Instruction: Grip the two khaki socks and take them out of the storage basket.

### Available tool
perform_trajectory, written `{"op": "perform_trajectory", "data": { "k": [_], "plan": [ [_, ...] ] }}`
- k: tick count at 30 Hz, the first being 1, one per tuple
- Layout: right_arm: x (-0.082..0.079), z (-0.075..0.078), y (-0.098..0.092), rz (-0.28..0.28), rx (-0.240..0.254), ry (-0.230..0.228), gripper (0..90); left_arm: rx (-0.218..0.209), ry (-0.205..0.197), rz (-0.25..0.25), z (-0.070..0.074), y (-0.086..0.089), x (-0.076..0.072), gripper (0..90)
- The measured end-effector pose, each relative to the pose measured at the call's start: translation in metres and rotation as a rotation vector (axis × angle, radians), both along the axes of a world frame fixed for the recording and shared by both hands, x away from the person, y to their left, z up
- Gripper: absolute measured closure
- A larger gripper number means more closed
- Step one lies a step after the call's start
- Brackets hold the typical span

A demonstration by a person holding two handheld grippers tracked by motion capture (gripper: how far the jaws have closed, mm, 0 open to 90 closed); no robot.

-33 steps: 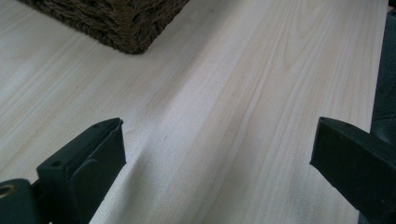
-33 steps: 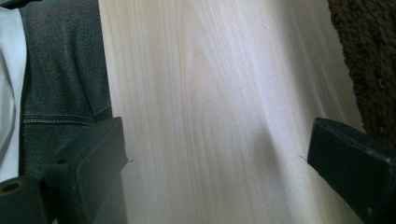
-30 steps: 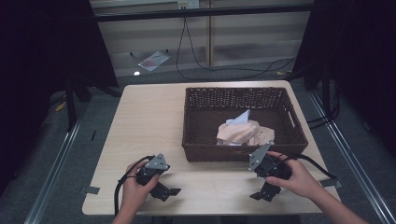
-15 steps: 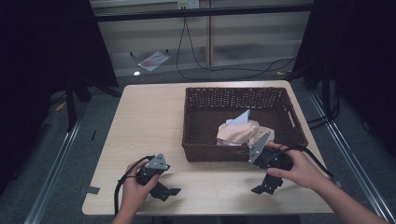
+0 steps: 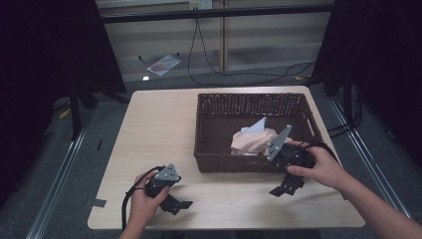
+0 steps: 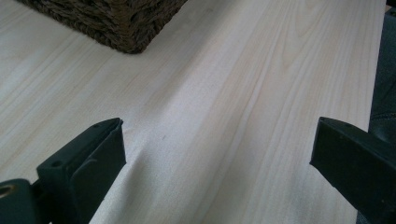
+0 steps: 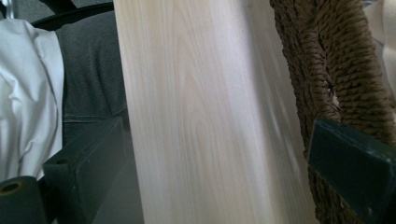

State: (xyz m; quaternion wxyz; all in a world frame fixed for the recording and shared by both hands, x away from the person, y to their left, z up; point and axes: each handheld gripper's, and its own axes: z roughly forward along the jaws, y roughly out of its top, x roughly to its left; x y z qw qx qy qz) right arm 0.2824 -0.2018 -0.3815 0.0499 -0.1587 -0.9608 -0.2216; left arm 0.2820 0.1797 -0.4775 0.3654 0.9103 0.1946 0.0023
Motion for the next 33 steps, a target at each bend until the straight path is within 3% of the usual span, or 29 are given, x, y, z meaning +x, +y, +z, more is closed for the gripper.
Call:
{"op": "perform_trajectory", "data": {
  "k": [12,24,33],
  "plan": [
    [0.012,0.02,-0.006,-0.035,0.035,0.006,4.1,0.003,0.001,0.001,0.0,0.0,0.0,2.9],
    [0.043,0.034,-0.015,-0.124,0.072,0.003,3.8,0.002,0.002,0.001,0.0,0.0,0.0,2.9],
    [0.068,0.023,-0.013,-0.174,0.056,0.006,3.7,0.001,0.005,-0.001,0.0,0.001,0.0,2.9]
  ]
}}
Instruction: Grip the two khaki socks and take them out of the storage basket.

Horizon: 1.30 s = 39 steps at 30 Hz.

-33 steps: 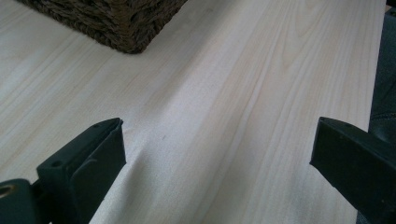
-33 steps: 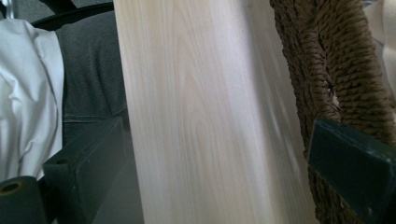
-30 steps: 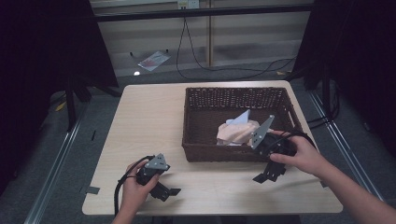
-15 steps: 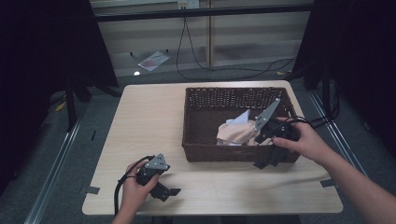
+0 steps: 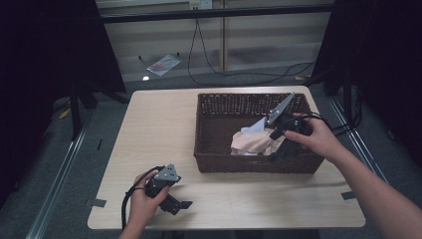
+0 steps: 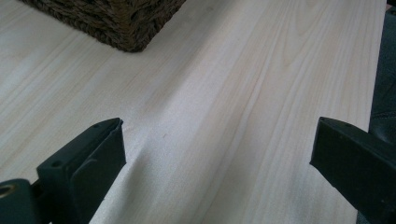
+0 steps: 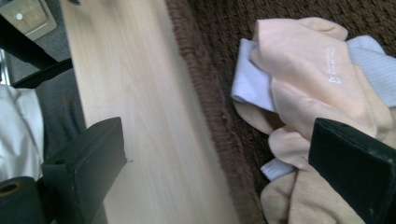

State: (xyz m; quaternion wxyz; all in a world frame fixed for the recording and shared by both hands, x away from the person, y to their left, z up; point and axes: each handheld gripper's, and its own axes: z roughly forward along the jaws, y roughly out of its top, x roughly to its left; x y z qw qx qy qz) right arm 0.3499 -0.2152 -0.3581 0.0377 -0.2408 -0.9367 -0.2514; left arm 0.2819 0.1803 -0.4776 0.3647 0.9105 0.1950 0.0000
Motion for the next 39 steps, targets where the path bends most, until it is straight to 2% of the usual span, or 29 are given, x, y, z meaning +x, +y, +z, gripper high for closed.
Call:
{"op": "perform_trajectory", "data": {
  "k": [11,12,13,14,15,19,22,25,28,31,35,39],
  "plan": [
    [0.023,-0.019,0.001,-0.075,-0.034,0.007,3.5,0.011,-0.005,-0.01,0.0,0.0,0.0,2.9],
    [0.027,-0.022,0.0,-0.119,-0.043,-0.001,3.8,0.008,-0.005,-0.005,0.0,0.0,0.0,2.9],
    [0.027,-0.022,0.0,-0.119,-0.043,-0.001,3.8,0.008,-0.005,-0.005,0.0,0.0,0.0,2.9],
    [0.031,-0.025,-0.002,-0.152,-0.021,-0.002,4.1,0.004,-0.004,-0.005,0.0,0.0,0.0,2.9],
    [0.031,-0.025,-0.002,-0.152,-0.021,-0.002,4.1,0.004,-0.004,-0.005,0.0,0.0,0.0,2.9],
    [0.04,-0.028,-0.004,-0.22,-0.015,-0.012,7.6,-0.001,0.0,-0.006,-0.001,-0.001,0.0,2.9],
    [0.043,-0.03,-0.005,-0.221,-0.022,-0.003,12.6,0.001,0.002,-0.007,-0.001,-0.001,0.0,2.9],
    [0.048,-0.034,-0.004,-0.23,-0.052,0.001,17.1,0.001,0.001,-0.008,-0.001,-0.001,0.0,2.9],
    [0.051,-0.037,-0.003,-0.232,-0.068,-0.009,22.1,0.003,0.0,-0.011,-0.001,-0.001,0.0,2.9],
    [0.054,-0.038,-0.002,-0.228,-0.069,-0.021,24.5,0.001,-0.001,-0.011,-0.001,-0.001,0.0,2.9],
    [0.057,-0.04,0.0,-0.235,-0.069,-0.015,27.5,0.008,0.003,-0.014,-0.001,-0.001,0.001,2.9],
    [0.061,-0.043,0.001,-0.227,-0.091,-0.025,31.6,0.009,0.002,-0.014,-0.001,-0.001,0.001,2.9]
  ]
}}
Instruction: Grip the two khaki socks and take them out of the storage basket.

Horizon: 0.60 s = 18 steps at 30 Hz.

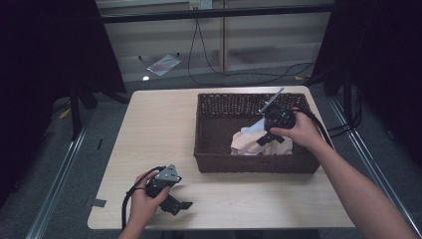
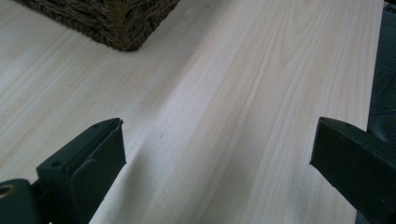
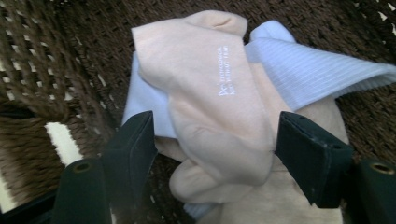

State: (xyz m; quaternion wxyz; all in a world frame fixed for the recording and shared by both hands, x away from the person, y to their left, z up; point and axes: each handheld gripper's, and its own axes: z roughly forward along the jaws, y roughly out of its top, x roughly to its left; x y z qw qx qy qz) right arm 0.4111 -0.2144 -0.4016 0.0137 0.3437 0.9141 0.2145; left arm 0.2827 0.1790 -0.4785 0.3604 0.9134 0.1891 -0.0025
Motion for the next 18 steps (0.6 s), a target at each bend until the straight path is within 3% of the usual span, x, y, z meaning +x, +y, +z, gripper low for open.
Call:
{"op": "perform_trajectory", "data": {
  "k": [3,12,17,18],
  "plan": [
    [0.003,-0.001,0.002,-0.007,0.013,-0.005,35.2,-0.004,0.004,0.0,-0.001,0.0,0.0,2.9],
    [0.012,-0.012,0.007,0.017,-0.016,-0.045,41.7,-0.009,0.009,-0.002,-0.002,0.0,0.001,2.9],
    [0.015,-0.016,0.011,0.017,-0.021,-0.044,45.1,-0.005,0.009,-0.002,-0.002,0.0,0.001,2.9],
    [0.016,-0.019,0.012,0.025,-0.043,-0.043,47.1,-0.017,0.019,-0.012,-0.002,0.001,0.003,2.9]
  ]
}}
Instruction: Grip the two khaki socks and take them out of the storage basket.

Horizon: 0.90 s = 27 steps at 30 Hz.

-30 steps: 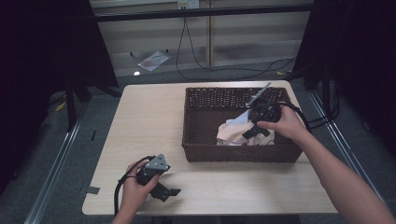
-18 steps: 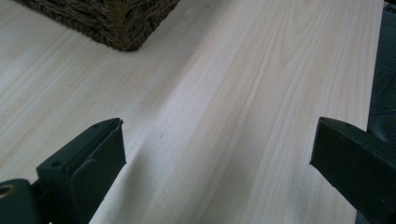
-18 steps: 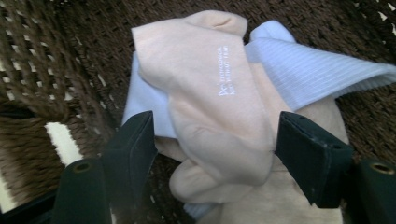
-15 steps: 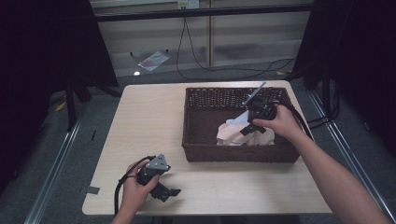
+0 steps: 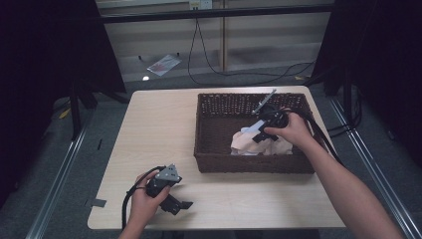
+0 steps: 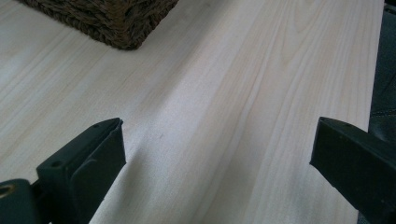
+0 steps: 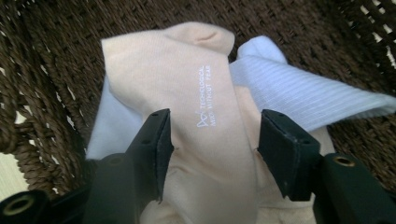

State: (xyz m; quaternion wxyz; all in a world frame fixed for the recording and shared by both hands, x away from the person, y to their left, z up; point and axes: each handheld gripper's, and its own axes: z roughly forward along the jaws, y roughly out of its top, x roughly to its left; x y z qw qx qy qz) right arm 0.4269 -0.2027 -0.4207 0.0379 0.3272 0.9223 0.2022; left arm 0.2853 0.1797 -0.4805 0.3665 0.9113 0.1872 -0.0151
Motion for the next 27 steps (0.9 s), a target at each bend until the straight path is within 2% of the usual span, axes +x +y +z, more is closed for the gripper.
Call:
{"op": "perform_trajectory", "data": {
  "k": [1,2,3,5,7,9,15,19,23,27],
  "plan": [
    [0.0,0.0,0.0,0.0,0.0,0.0,47.1,0.0,0.0,0.0,0.0,0.0,0.0,2.9],
    [0.001,-0.003,0.001,0.012,-0.022,0.0,53.9,-0.017,0.016,0.011,0.0,0.001,0.0,2.8],
    [0.001,-0.004,0.001,0.011,-0.031,0.006,58.7,-0.02,0.013,0.012,0.0,0.001,0.0,2.8],
    [-0.001,-0.004,0.002,0.016,-0.044,0.017,75.6,-0.02,0.014,0.018,-0.001,0.002,0.0,2.8],
    [-0.001,-0.005,0.003,0.02,-0.056,0.021,84.1,-0.018,0.015,0.02,-0.001,0.002,0.0,2.8],
    [-0.001,-0.005,0.002,0.022,-0.046,0.034,87.5,-0.023,0.012,0.026,0.0,0.002,0.0,2.8],
    [-0.003,0.006,-0.003,-0.001,-0.006,0.054,89.5,-0.024,0.006,0.024,0.001,0.003,-0.001,2.8],
    [-0.004,0.016,-0.008,-0.021,0.044,0.064,89.6,-0.024,0.003,0.029,0.001,0.003,-0.001,2.8],
    [-0.006,0.025,-0.011,-0.027,0.042,0.072,89.6,-0.024,0.002,0.022,0.001,0.003,-0.001,2.8],
    [-0.007,0.042,-0.014,-0.025,0.062,0.064,89.6,-0.012,-0.001,0.025,0.002,0.002,-0.001,2.8]
  ]
}}
